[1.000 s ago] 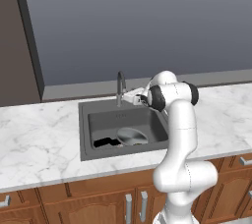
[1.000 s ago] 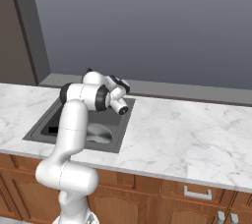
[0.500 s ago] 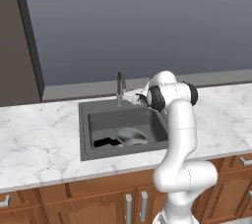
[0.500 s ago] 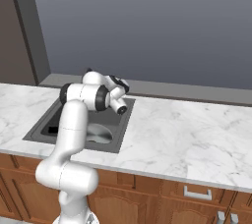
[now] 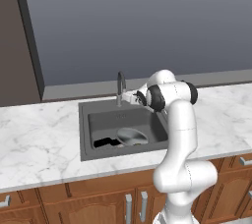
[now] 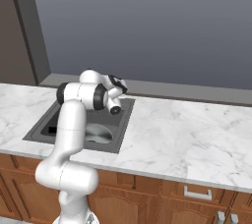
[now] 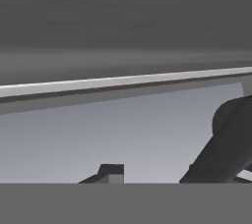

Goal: Pick the pan and sponge and place them into the sink. Then turn on the water.

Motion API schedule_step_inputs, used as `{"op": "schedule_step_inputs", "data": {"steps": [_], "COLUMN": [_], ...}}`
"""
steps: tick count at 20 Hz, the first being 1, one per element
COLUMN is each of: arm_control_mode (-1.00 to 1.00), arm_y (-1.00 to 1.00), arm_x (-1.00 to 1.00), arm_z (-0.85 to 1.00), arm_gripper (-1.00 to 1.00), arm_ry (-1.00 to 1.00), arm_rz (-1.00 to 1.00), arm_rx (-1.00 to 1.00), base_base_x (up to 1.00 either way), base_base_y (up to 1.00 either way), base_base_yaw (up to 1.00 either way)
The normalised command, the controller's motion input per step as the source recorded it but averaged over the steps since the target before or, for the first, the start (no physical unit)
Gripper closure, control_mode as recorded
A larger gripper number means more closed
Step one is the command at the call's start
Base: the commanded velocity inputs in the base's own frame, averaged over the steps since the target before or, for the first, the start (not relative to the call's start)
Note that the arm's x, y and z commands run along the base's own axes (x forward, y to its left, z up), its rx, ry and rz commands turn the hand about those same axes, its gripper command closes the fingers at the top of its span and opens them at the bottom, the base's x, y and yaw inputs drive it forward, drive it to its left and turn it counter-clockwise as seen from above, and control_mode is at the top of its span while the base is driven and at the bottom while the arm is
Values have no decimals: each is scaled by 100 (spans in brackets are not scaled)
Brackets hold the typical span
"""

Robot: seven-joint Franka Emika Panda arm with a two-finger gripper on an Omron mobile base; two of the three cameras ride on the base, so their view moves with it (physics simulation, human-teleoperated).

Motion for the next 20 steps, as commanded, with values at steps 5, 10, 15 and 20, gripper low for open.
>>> {"op": "schedule_step_inputs", "data": {"steps": [5,10,15,20], "arm_control_mode": [-100,-100,-100,-100], "arm_y": [-49,-63,-68,-66], "arm_x": [0,0,0,0], "arm_z": [-52,-57,-70,-73], "arm_gripper": [100,100,100,100], "arm_ry": [-2,-2,0,0], "arm_rz": [-17,-14,-9,-2], "arm_rx": [-15,-13,-11,-9], "base_base_x": [0,0,0,0], "base_base_y": [0,0,0,0], "base_base_yaw": [0,0,0,0]}}
